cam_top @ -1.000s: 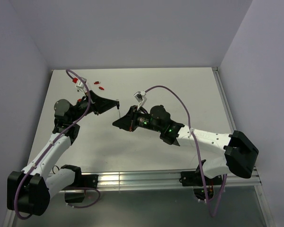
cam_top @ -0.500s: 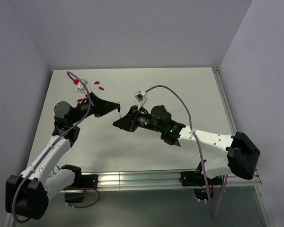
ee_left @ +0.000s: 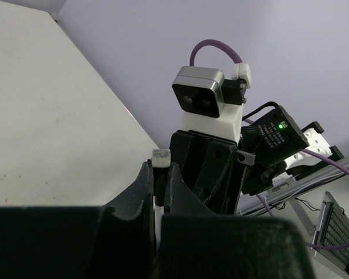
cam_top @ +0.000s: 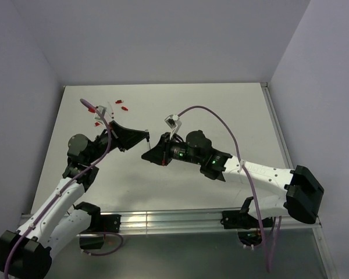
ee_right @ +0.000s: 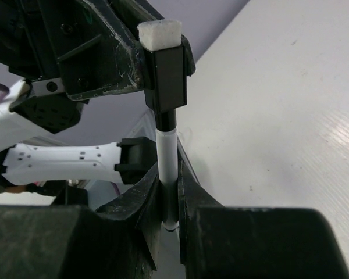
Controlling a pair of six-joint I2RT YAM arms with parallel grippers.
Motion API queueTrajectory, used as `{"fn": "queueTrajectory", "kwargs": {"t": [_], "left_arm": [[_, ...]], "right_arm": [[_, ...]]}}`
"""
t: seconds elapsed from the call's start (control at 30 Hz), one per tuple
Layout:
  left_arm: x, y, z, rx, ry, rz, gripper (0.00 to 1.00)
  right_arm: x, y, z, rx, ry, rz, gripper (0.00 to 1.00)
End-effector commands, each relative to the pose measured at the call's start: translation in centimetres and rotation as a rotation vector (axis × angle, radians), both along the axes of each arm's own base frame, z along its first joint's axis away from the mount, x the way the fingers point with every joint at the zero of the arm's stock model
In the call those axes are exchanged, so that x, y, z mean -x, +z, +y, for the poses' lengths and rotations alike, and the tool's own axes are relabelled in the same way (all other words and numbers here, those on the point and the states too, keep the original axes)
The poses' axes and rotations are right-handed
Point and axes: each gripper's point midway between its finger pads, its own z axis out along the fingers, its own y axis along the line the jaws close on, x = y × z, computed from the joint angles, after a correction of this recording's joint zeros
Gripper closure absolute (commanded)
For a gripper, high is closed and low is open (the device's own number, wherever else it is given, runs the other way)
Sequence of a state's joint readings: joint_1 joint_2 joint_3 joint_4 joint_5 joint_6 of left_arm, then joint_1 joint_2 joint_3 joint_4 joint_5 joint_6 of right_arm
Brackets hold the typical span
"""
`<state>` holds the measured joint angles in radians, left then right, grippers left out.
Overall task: Insert the pens into the pen caps
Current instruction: Press the pen cap onto the pen.
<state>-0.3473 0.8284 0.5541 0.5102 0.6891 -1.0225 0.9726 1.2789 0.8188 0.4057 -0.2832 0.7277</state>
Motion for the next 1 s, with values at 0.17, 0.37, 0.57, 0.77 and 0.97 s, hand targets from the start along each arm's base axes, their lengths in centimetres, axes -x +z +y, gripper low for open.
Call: {"fn": "queueTrajectory", "kwargs": {"t": [0.17, 0.37, 0.57, 0.77, 0.97], "left_arm": [[5.2, -3.4, -2.3, -0.095, -0.213, 0.04, 1.0], [5.6, -4.4, -3.1, -0.105, -0.225, 0.06, 1.0], [6.0, -5.6, -4.4, -0.132, -0.237, 0.09, 1.0], [6.9, -6.1, -5.5, -0.13, -0.26, 0.107, 1.0], [7.3, -6.3, -5.7, -0.137, -0.261, 0.112, 1.0]], "right_arm": [[-6.3, 8.7, -2.1, -0.109, -0.213, -0.201, 1.0], [-8.7, 10.6, -3.3, -0.111, -0.249, -0.242, 1.0], [-9.3, 13.3, -3.3, -0.132, -0.249, -0.282, 1.0], [-9.8, 14.3, -3.2, -0.137, -0.254, -0.294, 1.0], [-10.6, 14.7, -3.8, -0.137, -0.274, -0.296, 1.0]]}}
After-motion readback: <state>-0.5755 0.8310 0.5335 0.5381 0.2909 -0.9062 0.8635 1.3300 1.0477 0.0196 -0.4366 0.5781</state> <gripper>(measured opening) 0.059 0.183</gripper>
